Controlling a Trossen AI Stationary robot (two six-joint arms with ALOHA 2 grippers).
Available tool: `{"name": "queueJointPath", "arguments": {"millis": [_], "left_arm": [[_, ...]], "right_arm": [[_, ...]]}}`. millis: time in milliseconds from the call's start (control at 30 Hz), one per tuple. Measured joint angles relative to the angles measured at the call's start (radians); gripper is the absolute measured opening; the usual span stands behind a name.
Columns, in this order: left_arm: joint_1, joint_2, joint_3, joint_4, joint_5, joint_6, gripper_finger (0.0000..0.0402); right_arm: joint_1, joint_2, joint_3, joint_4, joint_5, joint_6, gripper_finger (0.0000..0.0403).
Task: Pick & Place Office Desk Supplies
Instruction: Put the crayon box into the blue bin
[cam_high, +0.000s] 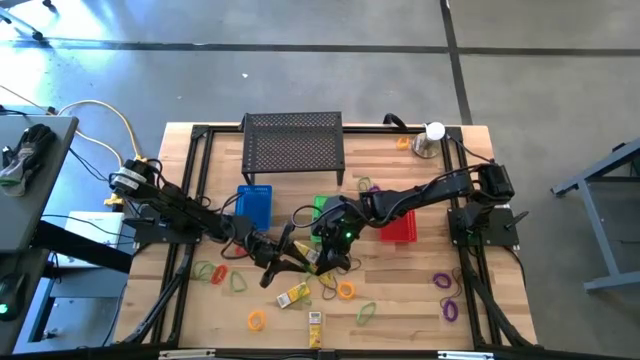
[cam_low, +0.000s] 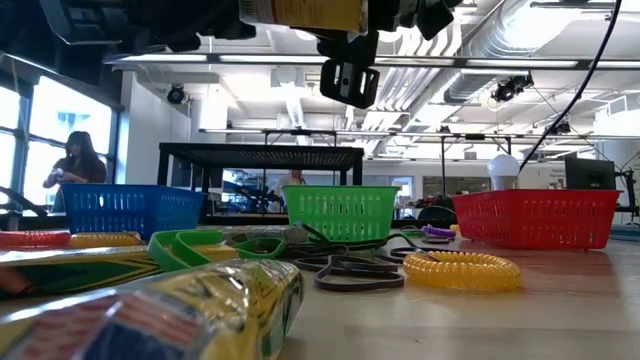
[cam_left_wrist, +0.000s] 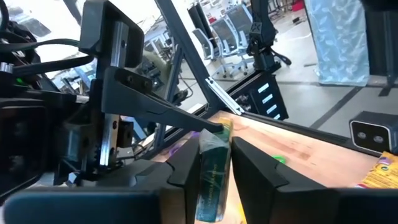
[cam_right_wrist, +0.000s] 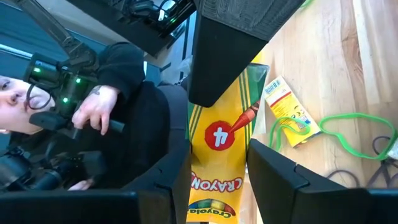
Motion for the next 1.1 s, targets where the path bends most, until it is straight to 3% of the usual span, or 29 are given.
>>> {"name": "queueJointPath", "arguments": {"millis": [267,533,667,900,1100], "left_arm": [[0.005,0.000,0.000,-0.013,0.024,-0.001,0.0077],[0.005,0.000,0.000,-0.028,0.040,-0.001,0.0030],[0.005,0.000,-0.001,-0.028,0.034,-0.012,0.0033],[-0.007,-0.001,-0.001,-0.038,0.019,-0.179,0.0036],[-0.078,-0.075,-0.001,-0.215,-0.170,-0.198,0.0036]], "right_arm": [[-0.002,0.000,0.000,-0.001,-0.002,-0.003,0.0133],[0.008,0.001,0.000,-0.002,0.055,-0.065,0.0142],[0.010,0.001,0.000,0.007,0.103,-0.100,0.0177],[0.052,0.001,0.000,0.029,0.262,-0.256,0.0255],[0.089,0.001,0.000,0.023,0.434,-0.350,0.0291]]}}
